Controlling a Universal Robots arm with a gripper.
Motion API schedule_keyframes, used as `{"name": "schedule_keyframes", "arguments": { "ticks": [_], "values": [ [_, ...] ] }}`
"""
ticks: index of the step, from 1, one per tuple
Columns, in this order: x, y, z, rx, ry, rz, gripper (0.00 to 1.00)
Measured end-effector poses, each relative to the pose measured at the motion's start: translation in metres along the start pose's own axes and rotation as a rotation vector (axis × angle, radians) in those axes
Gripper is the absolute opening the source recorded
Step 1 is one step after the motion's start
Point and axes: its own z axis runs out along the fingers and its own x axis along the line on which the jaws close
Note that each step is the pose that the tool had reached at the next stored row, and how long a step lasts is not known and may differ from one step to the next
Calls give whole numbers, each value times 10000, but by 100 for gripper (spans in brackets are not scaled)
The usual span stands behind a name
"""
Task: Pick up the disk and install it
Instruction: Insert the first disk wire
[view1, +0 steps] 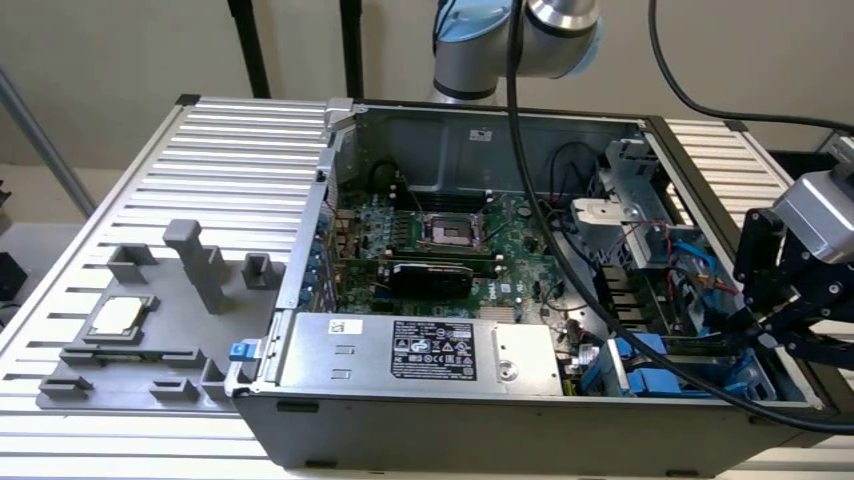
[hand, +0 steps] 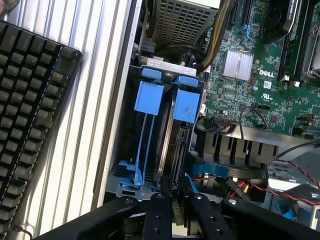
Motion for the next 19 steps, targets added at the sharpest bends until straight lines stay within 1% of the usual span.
{"name": "schedule_keyframes", "arguments": {
  "ticks": [2, 5, 8, 11, 14, 17, 19],
  "values": [
    [0, 1, -4, 0, 2, -10, 17],
    [-3, 7, -21, 1, 5, -19, 17],
    [-14, 39, -46, -2, 2, -20, 17],
    [-35, 91, -67, -4, 3, -19, 17],
    [-51, 169, -64, -13, 1, -19, 17],
    [-62, 231, -59, -54, -3, -3, 17],
    [-66, 257, -52, -82, 9, 24, 17]
  ]
}}
